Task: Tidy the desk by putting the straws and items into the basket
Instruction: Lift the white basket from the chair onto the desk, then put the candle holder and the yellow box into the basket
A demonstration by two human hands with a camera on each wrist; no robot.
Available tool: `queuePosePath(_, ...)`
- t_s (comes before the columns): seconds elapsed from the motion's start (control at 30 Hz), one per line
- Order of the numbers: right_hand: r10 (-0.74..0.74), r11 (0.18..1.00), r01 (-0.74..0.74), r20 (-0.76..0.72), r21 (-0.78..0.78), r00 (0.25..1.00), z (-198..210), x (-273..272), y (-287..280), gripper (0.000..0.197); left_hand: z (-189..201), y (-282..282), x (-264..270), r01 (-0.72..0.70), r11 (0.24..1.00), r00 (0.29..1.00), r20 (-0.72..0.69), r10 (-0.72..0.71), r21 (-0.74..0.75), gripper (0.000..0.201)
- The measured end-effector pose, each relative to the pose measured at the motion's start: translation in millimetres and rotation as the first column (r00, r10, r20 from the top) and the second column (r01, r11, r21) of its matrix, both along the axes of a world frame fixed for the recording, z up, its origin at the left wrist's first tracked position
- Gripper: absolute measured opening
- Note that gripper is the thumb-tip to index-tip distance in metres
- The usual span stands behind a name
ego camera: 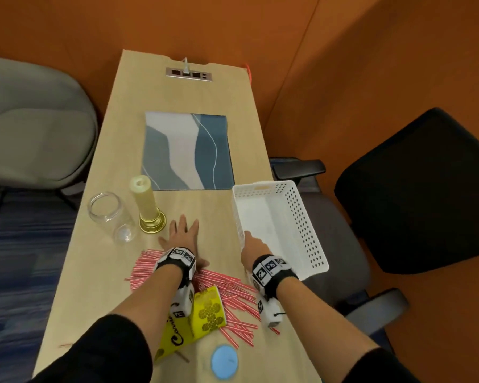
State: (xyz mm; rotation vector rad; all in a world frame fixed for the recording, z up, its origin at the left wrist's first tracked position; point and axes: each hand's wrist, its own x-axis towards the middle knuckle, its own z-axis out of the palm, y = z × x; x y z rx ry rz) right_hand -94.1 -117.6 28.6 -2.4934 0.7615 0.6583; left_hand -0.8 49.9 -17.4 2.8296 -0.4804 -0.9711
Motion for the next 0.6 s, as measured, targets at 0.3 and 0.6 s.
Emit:
queuePosePath(0.3,0.226,0.97,-0.243,-0.303,-0.02,0.926,24.8,14.0,-10.9,0.06,15.4,25.9,14.4,-0.102,0.972,0.983,-0.169,0.067,-0.211,0.092)
queuePosePath(0.6,0.533,0.839,-0.53,0.381,-0.124,0.755,127.0,119.3,82.3,0.064,18.0,172.4,-11.6,-0.617,0.657,0.787,-0.323,0.526,-0.433,0.028)
